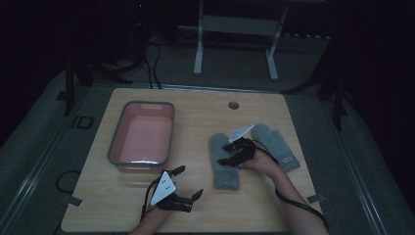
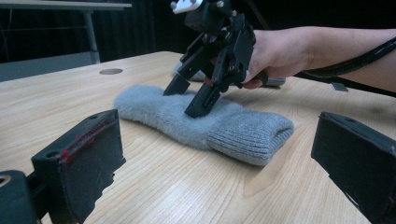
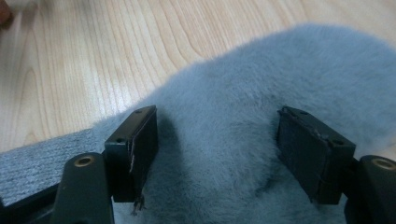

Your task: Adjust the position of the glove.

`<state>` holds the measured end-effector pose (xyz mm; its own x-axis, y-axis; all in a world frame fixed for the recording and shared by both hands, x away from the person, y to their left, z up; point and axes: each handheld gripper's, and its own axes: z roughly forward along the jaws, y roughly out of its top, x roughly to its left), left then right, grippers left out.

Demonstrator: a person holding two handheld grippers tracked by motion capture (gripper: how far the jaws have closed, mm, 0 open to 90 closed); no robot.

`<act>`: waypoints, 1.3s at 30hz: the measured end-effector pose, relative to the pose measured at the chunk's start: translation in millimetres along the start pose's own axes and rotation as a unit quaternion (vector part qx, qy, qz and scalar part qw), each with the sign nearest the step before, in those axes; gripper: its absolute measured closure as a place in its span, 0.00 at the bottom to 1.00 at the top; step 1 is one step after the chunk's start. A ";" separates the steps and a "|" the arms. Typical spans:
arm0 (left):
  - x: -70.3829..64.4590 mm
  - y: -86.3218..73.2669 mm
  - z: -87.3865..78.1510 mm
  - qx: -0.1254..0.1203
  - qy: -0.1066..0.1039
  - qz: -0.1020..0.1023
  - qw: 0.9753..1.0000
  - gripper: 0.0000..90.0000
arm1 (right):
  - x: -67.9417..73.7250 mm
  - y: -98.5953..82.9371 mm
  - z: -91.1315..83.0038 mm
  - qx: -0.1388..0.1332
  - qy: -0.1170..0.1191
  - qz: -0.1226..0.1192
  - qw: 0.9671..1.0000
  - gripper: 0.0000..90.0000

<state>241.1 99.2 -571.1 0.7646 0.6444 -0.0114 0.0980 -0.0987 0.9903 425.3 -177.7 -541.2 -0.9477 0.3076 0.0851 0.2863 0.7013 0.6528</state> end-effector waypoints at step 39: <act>0.5 0.0 -0.1 0.000 0.000 -0.003 1.000 0.03 | -22.5 -83.2 -140.6 -0.077 -0.232 0.178 0.953 0.39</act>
<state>241.5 99.5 -571.0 0.7635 0.6456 -0.0168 0.1024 -0.0954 0.9902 402.9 -333.4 -491.7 -0.6197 0.7849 0.0037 0.5207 0.4076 0.7502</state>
